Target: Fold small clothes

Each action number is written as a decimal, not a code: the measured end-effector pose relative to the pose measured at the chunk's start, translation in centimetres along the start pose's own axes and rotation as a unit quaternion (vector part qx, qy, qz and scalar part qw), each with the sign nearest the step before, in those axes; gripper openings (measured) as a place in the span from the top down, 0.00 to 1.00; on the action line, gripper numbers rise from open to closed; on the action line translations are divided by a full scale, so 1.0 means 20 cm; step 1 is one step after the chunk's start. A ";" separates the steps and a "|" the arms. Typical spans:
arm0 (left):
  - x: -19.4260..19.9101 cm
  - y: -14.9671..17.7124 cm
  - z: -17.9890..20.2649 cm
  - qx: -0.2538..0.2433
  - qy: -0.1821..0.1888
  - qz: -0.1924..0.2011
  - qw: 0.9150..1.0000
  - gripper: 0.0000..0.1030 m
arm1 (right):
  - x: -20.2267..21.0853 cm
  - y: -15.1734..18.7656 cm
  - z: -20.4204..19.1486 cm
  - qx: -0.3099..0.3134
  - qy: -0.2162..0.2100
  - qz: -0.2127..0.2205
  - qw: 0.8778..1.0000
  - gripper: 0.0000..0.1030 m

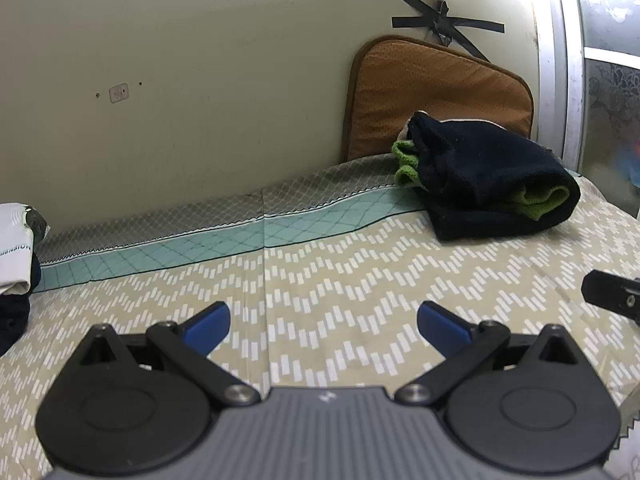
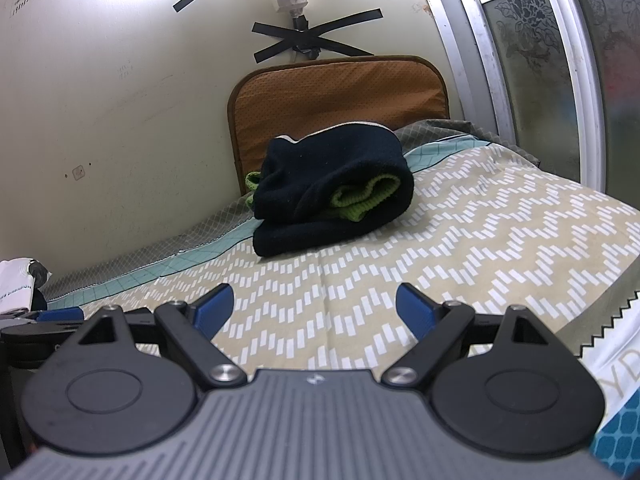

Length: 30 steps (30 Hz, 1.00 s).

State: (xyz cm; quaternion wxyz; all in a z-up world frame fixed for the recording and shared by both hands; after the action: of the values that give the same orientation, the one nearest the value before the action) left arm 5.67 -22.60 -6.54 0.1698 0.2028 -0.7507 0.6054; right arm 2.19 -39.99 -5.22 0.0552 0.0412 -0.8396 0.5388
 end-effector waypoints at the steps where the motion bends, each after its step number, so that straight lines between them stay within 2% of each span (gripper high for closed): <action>1: 0.00 0.00 0.00 0.001 -0.001 0.001 1.000 0.00 | 0.00 0.00 0.00 0.000 0.000 0.000 1.000 0.13; 8: 0.00 0.00 -0.02 0.001 -0.016 0.003 1.000 0.00 | 0.00 0.00 0.00 0.000 0.000 0.000 1.000 0.13; 30: -0.03 0.01 -0.01 0.004 -0.001 -0.020 1.000 0.00 | 0.00 0.00 0.00 0.000 0.000 -0.001 1.000 0.13</action>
State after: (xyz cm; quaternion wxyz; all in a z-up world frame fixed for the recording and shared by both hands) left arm 5.99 -22.25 -6.95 0.1803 0.2196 -0.7441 0.6046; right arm 2.27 -39.98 -5.23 0.0554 0.0418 -0.8393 0.5392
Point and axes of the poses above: each gripper's, at about its wrist camera, not at the fingertips, and x roughly against the way its jaws point, z to its right, y to its underside, the point moved 7 cm from there along -x, roughly the way its jaws point, and after that the axes turned 9 degrees about -y, right-handed, at the moved point
